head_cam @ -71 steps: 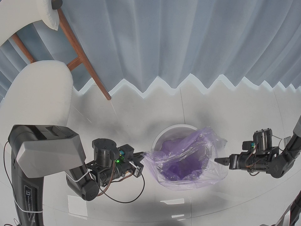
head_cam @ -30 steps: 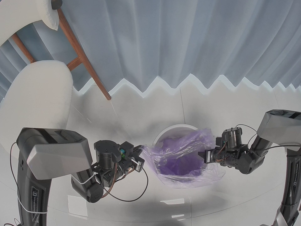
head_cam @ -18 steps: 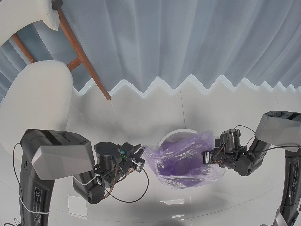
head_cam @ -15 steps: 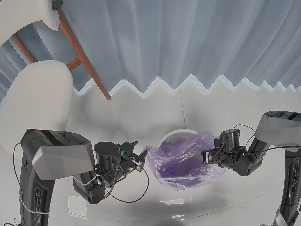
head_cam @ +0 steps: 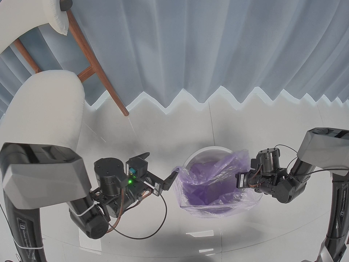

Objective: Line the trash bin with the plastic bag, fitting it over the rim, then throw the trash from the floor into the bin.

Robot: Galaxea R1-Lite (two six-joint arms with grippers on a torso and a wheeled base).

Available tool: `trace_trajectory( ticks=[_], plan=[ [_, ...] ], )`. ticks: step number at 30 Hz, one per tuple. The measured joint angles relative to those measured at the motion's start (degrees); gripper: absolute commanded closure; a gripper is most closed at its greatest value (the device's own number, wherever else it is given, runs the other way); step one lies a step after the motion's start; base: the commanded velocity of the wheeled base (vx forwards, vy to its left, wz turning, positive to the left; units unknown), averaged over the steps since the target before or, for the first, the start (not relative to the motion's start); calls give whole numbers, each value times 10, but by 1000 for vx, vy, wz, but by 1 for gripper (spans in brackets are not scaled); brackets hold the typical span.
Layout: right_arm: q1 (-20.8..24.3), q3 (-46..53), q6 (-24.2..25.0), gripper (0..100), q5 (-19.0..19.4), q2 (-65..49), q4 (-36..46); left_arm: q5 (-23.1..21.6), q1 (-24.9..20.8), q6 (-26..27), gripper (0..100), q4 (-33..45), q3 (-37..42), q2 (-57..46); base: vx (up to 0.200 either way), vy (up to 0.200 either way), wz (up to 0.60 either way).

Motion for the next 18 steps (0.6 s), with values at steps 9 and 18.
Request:
trace_trajectory(
  ticks=[9,18],
  plan=[
    [-4,9,5,100,0,-19,-1,0,8,-3,0,23,116,-158,0,0,0],
    [-4,40,6,100,6,-71,-1,18,28,-93,0,77,216,-352,0,0,0]
  ],
)
